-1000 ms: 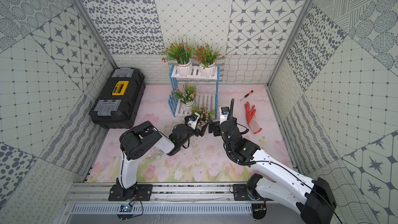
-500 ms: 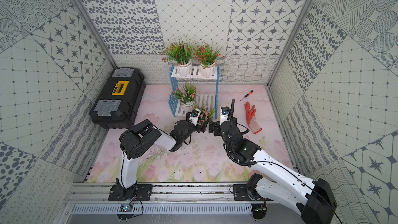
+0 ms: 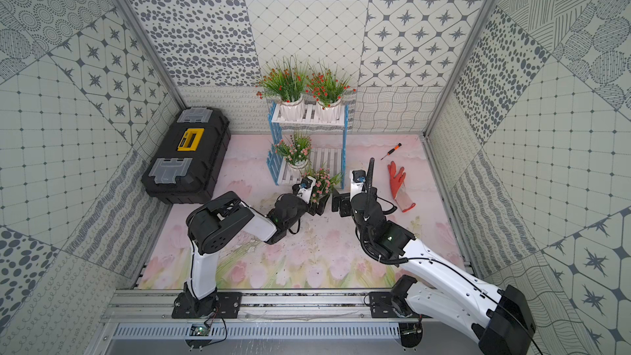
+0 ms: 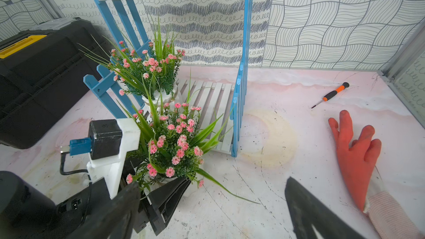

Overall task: Place the baby's breath potted plants on the rack by color
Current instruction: Pick up the baby's breath potted plant from the center of the board.

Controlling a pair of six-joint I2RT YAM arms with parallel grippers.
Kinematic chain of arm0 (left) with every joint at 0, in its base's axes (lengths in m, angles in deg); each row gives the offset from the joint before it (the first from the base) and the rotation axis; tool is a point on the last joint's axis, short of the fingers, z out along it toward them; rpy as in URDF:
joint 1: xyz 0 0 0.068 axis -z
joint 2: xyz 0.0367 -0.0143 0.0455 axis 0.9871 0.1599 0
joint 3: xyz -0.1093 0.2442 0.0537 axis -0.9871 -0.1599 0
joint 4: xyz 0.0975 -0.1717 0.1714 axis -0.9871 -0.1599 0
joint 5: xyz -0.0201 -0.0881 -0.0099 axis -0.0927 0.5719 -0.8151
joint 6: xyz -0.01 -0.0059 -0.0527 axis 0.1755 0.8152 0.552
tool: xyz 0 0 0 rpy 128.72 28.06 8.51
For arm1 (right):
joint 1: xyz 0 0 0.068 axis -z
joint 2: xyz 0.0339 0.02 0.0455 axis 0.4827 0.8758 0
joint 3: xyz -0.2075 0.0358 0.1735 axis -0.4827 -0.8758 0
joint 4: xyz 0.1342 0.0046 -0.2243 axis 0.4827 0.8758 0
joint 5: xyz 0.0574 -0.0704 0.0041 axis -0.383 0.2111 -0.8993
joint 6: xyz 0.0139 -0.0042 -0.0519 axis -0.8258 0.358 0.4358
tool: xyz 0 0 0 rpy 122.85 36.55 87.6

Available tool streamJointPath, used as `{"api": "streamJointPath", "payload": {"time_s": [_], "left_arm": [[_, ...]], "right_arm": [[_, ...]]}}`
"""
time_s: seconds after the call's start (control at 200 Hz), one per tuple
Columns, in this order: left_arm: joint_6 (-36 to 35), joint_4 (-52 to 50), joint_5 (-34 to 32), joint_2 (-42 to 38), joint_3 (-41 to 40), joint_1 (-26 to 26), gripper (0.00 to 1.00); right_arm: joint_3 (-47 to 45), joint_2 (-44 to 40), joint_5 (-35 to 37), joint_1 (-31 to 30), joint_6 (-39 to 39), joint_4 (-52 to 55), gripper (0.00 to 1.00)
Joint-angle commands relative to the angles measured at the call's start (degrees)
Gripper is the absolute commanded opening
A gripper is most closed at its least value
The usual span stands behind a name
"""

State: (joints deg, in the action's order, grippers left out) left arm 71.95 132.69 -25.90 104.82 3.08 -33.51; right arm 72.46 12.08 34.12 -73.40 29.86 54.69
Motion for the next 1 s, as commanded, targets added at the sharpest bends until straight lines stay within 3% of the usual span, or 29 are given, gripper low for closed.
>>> {"api": "streamJointPath", "payload": {"time_s": [0.0, 0.435, 0.996], "left_arm": [[0.47, -0.13, -2.76, -0.33, -0.30, 0.67, 0.99], [0.82, -2.54, -6.70, -5.82, -6.32, 2.24, 0.99], [-0.39, -4.62, -3.20, -0.68, 0.94, 0.06, 0.98]], "right_arm": [[-0.34, -0.40, 0.65, 0.24, -0.82, -1.78, 0.98], [-0.50, -0.34, 0.55, 0.40, -1.10, -1.87, 0.98], [-0.87, -0.78, 0.91, 0.51, -0.64, -2.49, 0.98]]}}
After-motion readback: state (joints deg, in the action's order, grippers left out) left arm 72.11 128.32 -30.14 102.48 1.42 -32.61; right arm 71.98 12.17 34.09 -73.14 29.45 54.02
